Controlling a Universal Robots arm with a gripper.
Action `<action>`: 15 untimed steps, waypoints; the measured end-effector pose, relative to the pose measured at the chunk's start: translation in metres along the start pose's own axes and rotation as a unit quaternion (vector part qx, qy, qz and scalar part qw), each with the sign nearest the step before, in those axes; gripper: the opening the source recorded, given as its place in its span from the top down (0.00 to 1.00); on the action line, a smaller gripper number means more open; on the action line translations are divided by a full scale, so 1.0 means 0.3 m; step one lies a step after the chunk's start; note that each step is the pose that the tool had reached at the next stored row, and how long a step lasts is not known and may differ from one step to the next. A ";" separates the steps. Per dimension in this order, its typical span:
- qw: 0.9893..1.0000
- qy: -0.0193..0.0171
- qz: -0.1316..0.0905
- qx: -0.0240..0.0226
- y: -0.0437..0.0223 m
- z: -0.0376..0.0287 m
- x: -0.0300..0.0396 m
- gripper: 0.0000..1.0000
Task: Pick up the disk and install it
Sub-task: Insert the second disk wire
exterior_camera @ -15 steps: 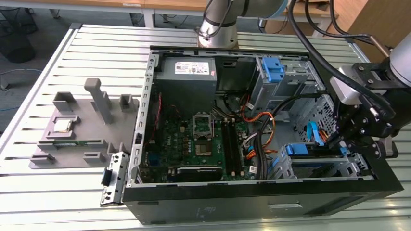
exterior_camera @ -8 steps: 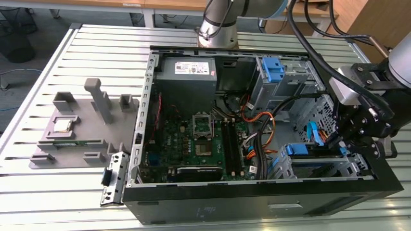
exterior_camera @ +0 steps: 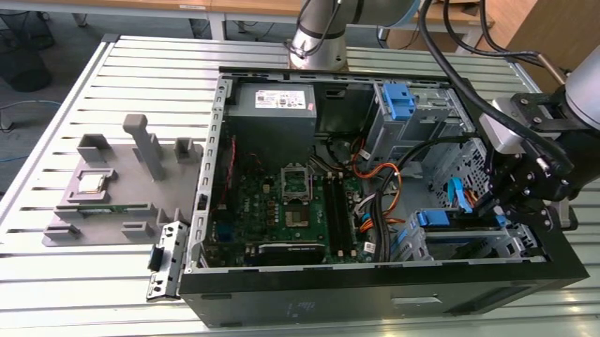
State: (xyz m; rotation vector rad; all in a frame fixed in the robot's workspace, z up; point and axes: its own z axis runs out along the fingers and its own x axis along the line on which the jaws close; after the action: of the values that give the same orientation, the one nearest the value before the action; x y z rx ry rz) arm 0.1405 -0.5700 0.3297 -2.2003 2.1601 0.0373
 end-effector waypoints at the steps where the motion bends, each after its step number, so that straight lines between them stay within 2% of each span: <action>1: 1.000 0.000 0.000 0.000 0.000 0.001 0.000 0.84; 7: 1.000 -0.001 0.000 0.000 0.000 -0.004 0.000 0.84; 9: 1.000 -0.002 0.000 0.000 0.000 -0.011 -0.001 0.84; 11: 1.000 0.000 0.000 0.000 0.000 -0.022 -0.001 0.84; 13: 1.000 0.000 0.000 0.000 -0.001 -0.031 -0.002 0.84; 15: 1.000 0.000 0.000 0.000 -0.001 -0.033 -0.002 0.84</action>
State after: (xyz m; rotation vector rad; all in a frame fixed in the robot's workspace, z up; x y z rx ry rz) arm 0.1405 -0.5699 0.3395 -2.1998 2.1598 0.0384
